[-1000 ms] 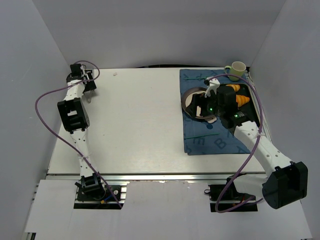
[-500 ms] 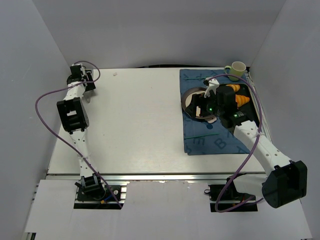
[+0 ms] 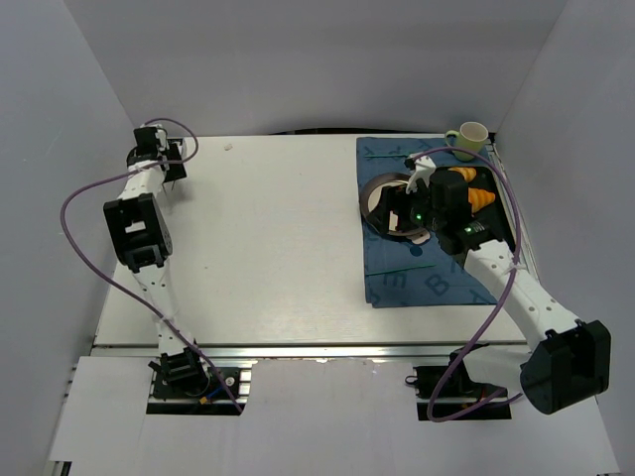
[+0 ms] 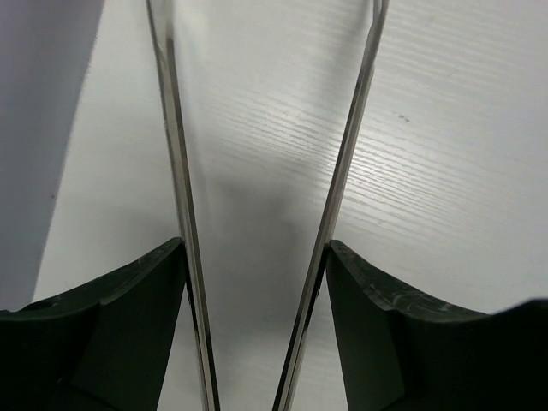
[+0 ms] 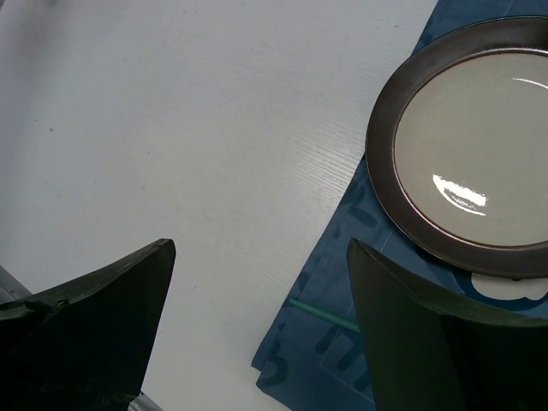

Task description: Place the bread

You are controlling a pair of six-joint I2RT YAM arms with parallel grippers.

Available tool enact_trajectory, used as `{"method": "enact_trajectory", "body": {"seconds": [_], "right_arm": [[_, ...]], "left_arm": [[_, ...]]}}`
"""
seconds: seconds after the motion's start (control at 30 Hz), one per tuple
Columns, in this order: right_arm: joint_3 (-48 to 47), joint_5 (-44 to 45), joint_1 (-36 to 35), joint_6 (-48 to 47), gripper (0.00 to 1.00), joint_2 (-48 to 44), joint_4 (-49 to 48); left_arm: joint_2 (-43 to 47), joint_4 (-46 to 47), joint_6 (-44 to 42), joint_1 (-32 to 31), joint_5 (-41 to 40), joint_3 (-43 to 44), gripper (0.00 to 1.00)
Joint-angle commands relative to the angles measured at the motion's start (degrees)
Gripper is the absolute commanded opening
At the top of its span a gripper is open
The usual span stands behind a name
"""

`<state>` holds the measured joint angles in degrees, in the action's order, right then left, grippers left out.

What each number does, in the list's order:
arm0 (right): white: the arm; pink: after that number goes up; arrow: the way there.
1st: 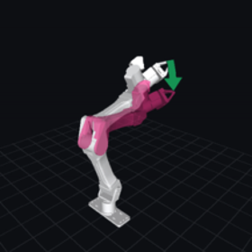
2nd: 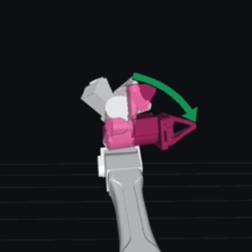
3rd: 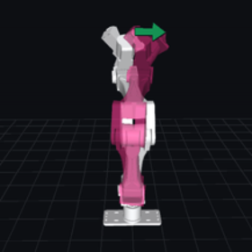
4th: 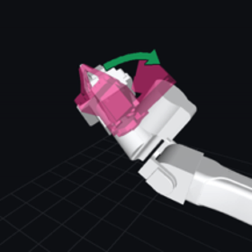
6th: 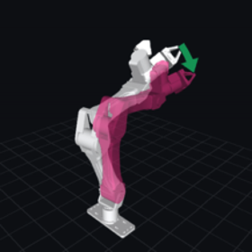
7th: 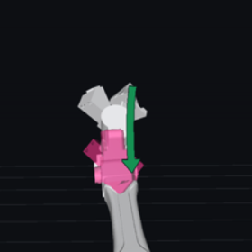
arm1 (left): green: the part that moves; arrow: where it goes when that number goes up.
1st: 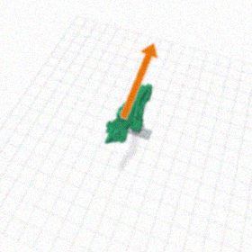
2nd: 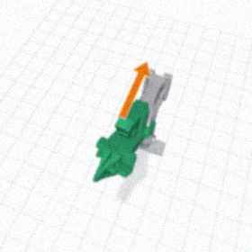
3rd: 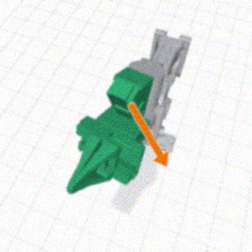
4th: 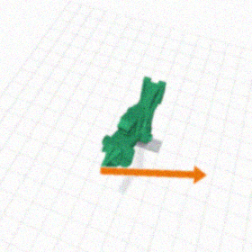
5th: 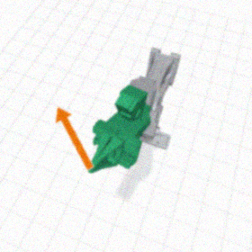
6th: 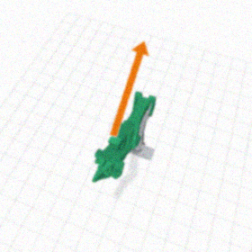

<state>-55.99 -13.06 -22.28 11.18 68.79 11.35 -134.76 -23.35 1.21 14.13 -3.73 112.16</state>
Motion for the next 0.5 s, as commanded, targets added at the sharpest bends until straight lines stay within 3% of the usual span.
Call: {"method": "enact_trajectory", "body": {"seconds": [0.0, 0.27, 0.47], "right_arm": [[0.2, -1.2, -0.5, 0.8, 0.88, -2.3, -2.5], [0.1, -1.4, -0.7, 1.8, 0.88, -4.1, -2.5], [-1.3, 6.3, -0.7, 2.2, 0.88, -8.3, -0.5]], "left_arm": [[9.1, 1.8, -0.6, -0.4, 1.8, -1.4, 0.74], [17.8, 2.4, 0.0, -3.2, 5.5, -6.9, 0.71], [26.5, -3.7, -3.7, -9.5, 8.1, -8.5, 0.71]]}}
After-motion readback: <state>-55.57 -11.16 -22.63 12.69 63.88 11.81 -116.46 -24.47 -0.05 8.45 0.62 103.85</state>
